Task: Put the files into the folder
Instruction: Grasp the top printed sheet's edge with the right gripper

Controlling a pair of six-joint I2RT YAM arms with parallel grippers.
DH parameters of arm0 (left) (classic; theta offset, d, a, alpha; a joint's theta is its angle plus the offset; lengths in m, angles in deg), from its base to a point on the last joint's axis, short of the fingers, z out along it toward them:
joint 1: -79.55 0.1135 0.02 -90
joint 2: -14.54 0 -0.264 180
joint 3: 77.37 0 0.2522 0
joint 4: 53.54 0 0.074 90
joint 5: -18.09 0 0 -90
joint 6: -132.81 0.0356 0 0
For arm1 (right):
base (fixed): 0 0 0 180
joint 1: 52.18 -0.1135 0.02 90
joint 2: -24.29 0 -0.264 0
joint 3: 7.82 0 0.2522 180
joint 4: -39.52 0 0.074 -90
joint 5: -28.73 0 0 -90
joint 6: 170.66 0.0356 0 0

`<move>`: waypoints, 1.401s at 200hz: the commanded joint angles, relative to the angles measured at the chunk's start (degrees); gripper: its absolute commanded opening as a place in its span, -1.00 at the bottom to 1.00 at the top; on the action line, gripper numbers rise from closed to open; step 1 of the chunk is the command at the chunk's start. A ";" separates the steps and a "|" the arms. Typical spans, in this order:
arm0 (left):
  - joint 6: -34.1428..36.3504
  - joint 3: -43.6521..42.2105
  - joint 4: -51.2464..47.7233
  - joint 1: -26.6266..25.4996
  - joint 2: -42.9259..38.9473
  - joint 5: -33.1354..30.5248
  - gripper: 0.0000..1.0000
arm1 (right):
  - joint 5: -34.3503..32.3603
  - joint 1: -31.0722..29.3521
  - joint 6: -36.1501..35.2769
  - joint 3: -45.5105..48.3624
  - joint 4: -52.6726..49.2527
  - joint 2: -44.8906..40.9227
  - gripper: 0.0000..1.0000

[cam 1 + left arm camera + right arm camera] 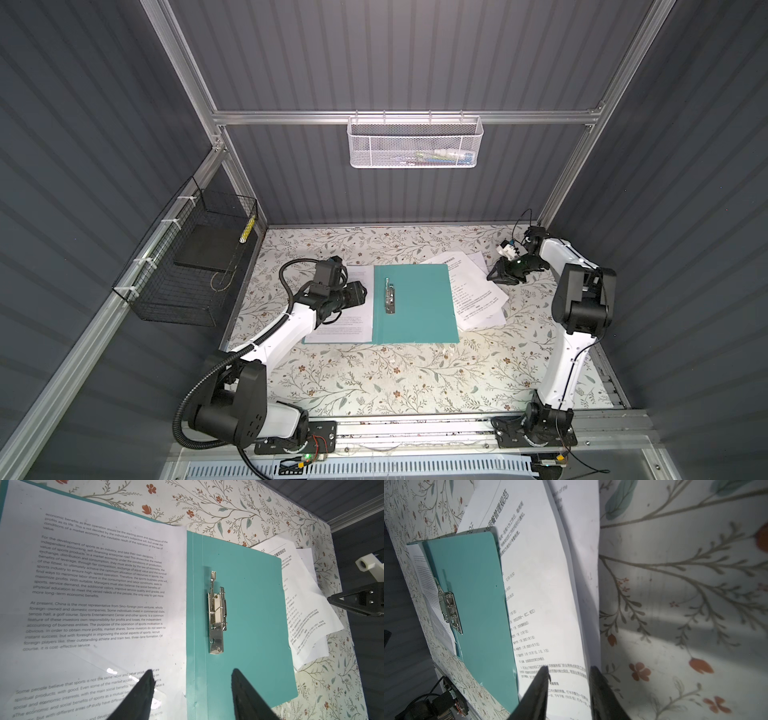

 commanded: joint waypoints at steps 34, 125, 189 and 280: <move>-0.29 -0.62 1.04 -0.33 1.75 1.22 0.21 | -0.25 -0.63 0.86 0.69 -1.36 2.18 -0.32; -0.80 -0.03 2.19 -0.28 3.84 2.23 0.21 | 0.24 -1.02 1.27 -0.03 -1.54 4.00 -0.40; -1.61 -0.87 2.81 -0.32 3.87 1.57 0.21 | -2.29 -1.15 2.12 -0.98 -2.18 5.41 -0.36; -2.21 -0.65 3.07 -0.34 4.06 1.26 0.21 | -7.22 -1.33 2.88 -1.68 -2.95 2.60 -0.09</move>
